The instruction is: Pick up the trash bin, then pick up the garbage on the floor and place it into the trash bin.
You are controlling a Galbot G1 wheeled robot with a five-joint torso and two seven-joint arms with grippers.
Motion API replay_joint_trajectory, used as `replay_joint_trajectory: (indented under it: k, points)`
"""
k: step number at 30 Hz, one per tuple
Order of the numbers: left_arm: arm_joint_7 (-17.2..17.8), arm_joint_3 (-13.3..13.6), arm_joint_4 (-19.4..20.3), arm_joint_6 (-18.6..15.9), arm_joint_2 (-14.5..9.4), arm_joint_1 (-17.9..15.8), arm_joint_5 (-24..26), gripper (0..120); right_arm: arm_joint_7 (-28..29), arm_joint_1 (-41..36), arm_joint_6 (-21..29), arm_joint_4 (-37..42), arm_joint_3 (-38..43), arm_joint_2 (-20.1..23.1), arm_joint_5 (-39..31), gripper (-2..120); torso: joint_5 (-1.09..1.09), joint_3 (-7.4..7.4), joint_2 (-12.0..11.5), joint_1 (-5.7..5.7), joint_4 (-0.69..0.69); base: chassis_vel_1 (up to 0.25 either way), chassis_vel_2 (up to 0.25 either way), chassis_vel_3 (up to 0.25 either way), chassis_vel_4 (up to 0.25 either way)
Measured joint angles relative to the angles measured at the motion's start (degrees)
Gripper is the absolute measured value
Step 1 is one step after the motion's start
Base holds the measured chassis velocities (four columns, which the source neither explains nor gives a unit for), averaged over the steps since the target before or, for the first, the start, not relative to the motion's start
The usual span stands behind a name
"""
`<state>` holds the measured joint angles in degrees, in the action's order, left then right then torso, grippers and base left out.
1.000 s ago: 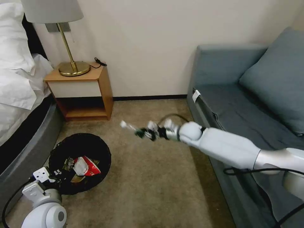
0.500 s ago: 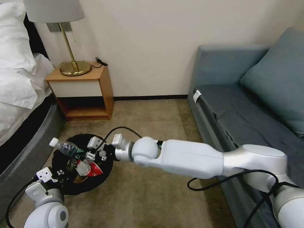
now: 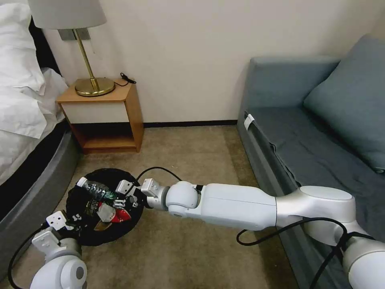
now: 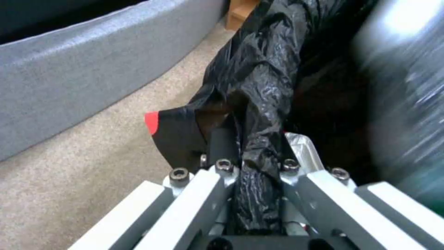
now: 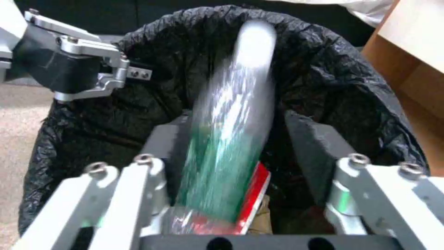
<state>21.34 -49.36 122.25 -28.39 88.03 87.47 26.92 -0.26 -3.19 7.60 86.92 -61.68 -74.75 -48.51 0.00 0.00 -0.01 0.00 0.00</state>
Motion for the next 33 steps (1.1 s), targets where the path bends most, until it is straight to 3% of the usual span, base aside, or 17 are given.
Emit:
replay_joint_trajectory:
  k: [8, 11, 13, 15, 20, 30, 33]
  points:
    - [1.0, 0.0, -0.3, -0.8, -0.1, -0.1, 2.3, 3, 0.9, 0.1, 0.2, 1.6, 1.0, 0.9, 0.2, 85, 0.00, 0.00, 0.0, 0.00, 0.00, 0.000, 0.000, 0.000, 0.000]
    - [2.7, 0.0, -0.4, -1.8, -0.3, -0.3, 5.6, 3, 1.4, 0.1, 0.3, 2.6, 2.5, 1.3, 0.3, 95, 0.00, 0.00, 0.0, 0.00, 0.00, 0.000, 0.000, 0.000, 0.000]
    - [5.9, -0.1, -0.4, -3.9, -0.7, -0.7, 12.3, 3, 1.8, 0.2, 0.4, 3.9, 3.9, 2.0, 0.3, 99, 0.01, 0.00, 0.0, 0.00, 0.00, 0.000, 0.000, 0.000, 0.000]
    - [9.4, 0.0, -0.8, -5.7, -0.9, -1.3, 18.3, 3, 2.2, 0.3, 0.5, 5.0, 4.9, 2.7, 0.3, 100, 0.00, 0.00, 0.0, 0.00, 0.00, 0.000, 0.000, 0.000, 0.000]
    - [14.6, -0.1, -3.1, -7.4, -1.3, -2.4, 25.5, 3, 2.8, -0.2, 0.7, 7.3, 6.4, 3.9, 0.5, 100, 0.01, 0.00, 0.0, 0.00, 0.00, 0.000, 0.000, 0.000, 0.000]
    - [16.5, -0.1, -7.3, -7.9, -1.7, -3.6, 28.6, 4, 3.2, -1.7, 0.9, 8.8, 8.3, 5.7, 0.6, 100, 0.02, 0.00, 0.0, 0.00, 0.00, 0.000, 0.000, 0.000, 0.000]
    - [14.5, -0.1, -7.5, -7.4, -1.7, -3.4, 27.2, 16, 3.2, -2.2, 1.0, 9.0, 9.0, 6.3, 0.6, 100, 0.01, 0.00, 0.0, 0.00, 0.00, 0.000, 0.000, 0.000, 0.000]
